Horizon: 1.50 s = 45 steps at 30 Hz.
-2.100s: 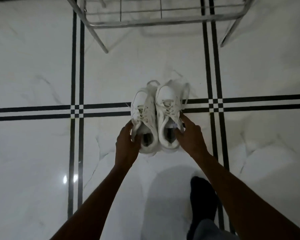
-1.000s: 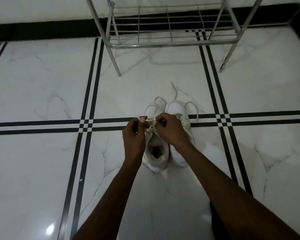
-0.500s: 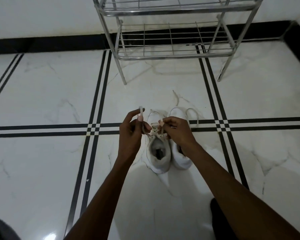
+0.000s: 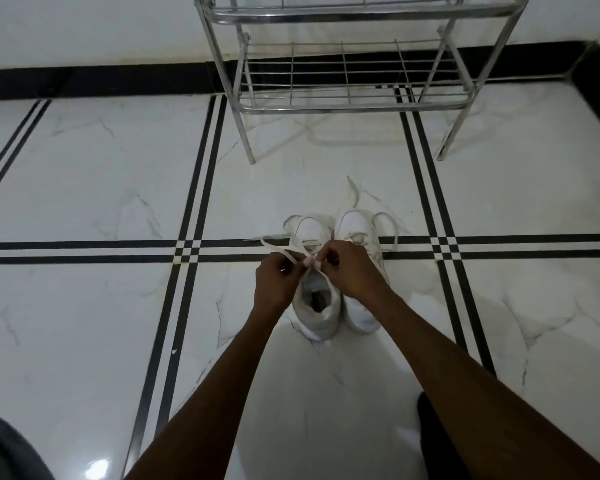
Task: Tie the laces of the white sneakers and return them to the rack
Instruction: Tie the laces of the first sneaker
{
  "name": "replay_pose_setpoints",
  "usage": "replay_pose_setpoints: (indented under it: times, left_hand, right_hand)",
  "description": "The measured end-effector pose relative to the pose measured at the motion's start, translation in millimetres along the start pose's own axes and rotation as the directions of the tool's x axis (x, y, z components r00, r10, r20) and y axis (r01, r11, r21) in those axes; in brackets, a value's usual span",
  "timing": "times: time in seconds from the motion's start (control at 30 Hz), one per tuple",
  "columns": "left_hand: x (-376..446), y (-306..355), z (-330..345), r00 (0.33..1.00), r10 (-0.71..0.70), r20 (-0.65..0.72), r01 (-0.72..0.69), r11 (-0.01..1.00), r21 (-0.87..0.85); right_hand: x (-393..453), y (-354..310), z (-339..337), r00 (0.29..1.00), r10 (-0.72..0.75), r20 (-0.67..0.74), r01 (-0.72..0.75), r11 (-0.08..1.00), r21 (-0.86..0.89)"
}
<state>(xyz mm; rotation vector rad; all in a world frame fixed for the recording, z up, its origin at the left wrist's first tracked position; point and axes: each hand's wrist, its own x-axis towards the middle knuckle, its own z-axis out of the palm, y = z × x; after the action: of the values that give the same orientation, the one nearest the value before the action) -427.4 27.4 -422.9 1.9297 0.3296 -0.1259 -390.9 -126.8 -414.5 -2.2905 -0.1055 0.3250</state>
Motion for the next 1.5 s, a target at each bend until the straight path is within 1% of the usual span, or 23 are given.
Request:
replay_pose_setpoints:
  times: [0.03,0.07,0.13,0.2,0.33,0.4,0.5,0.57,0.63,0.73,0.83,0.93,1.0,1.1,1.2,1.23,1.3,1.37,1.4,1.43,1.47,1.5]
  left_hand:
    - [0,-1,0,0.999,0.030,-0.024,-0.028,0.996,0.084]
    - [0,-2,-1,0.997,0.052,-0.052,-0.045,0.992,0.117]
    - [-2,-6,0,0.991,0.071,-0.114,-0.059,0.992,0.109]
    - [-6,-9,1,0.987,0.072,-0.144,-0.057,0.992,0.108]
    - [-6,-10,7,0.979,0.126,-0.162,-0.068,0.944,0.324]
    - [-4,-9,9,0.976,0.108,-0.190,-0.032,0.931,0.365]
    - [-4,-9,11,0.958,0.084,-0.275,0.006,0.950,0.311]
    - [-6,-9,10,0.947,0.086,-0.310,-0.012,0.972,0.235]
    - [-4,-11,5,0.946,0.087,-0.312,-0.039,0.987,0.157]
    - [-1,-17,-1,0.964,0.091,-0.249,-0.059,0.990,0.130]
    - [-6,-18,-2,0.962,0.129,-0.240,-0.077,0.974,0.213]
    - [-9,-20,4,0.958,0.086,-0.274,-0.013,0.966,0.259]
    - [-7,-21,7,0.949,0.039,-0.312,0.036,0.972,0.232]
    - [-6,-24,6,0.951,0.023,-0.309,0.028,0.987,0.159]
    - [-9,-20,0,0.962,0.030,-0.271,-0.011,0.998,0.070]
    - [-10,-14,-2,0.962,0.047,-0.270,-0.034,0.998,0.053]
    - [-8,-5,-7,0.959,0.090,-0.270,-0.091,0.996,0.008]
    - [-1,7,-14,0.967,0.118,-0.224,-0.136,0.988,-0.068]
    - [3,14,-17,0.974,0.127,-0.189,-0.149,0.984,-0.103]
    - [7,21,-18,0.978,0.139,-0.158,-0.161,0.978,-0.136]
    - [9,27,-20,0.980,0.147,-0.133,-0.168,0.972,-0.163]
    - [10,33,-21,0.982,0.152,-0.108,-0.171,0.966,-0.195]
  right_hand:
    - [0,0,1,1.000,-0.015,-0.012,0.015,1.000,-0.026]
    - [0,-1,1,0.999,-0.022,-0.025,0.020,0.999,-0.048]
    - [0,-3,3,0.998,-0.001,-0.060,-0.002,0.999,-0.052]
    - [-3,-4,6,0.993,0.031,-0.114,-0.035,0.999,-0.033]
    - [-10,-10,13,0.974,0.037,-0.222,-0.046,0.998,-0.037]
    - [-12,-10,17,0.959,0.065,-0.277,-0.079,0.996,-0.039]
    - [-14,-9,27,0.924,0.175,-0.339,-0.156,0.984,0.084]
    - [-15,-7,34,0.923,0.219,-0.316,-0.166,0.969,0.184]
    - [-15,-7,35,0.936,0.229,-0.265,-0.163,0.955,0.248]
    - [-14,-10,33,0.949,0.199,-0.244,-0.137,0.959,0.249]
    - [-14,-10,35,0.943,0.188,-0.275,-0.131,0.968,0.214]
    - [-13,-9,35,0.932,0.238,-0.274,-0.178,0.958,0.225]
    - [-12,-10,35,0.915,0.295,-0.275,-0.233,0.943,0.239]
    - [-9,-9,34,0.901,0.361,-0.241,-0.287,0.912,0.293]
    - [-7,-9,30,0.926,0.368,-0.088,-0.290,0.839,0.461]
    - [-6,-11,25,0.929,0.365,-0.061,-0.283,0.807,0.519]
    - [-1,-19,13,0.919,0.390,-0.057,-0.270,0.728,0.630]
    - [8,-27,4,0.890,0.453,-0.049,-0.265,0.601,0.754]
    - [12,-29,1,0.883,0.467,-0.048,-0.261,0.573,0.777]
    - [14,-32,0,0.893,0.447,-0.053,-0.258,0.605,0.753]
    - [14,-36,-1,0.921,0.386,-0.047,-0.247,0.674,0.697]
    - [11,-40,0,0.956,0.293,-0.019,-0.217,0.748,0.627]
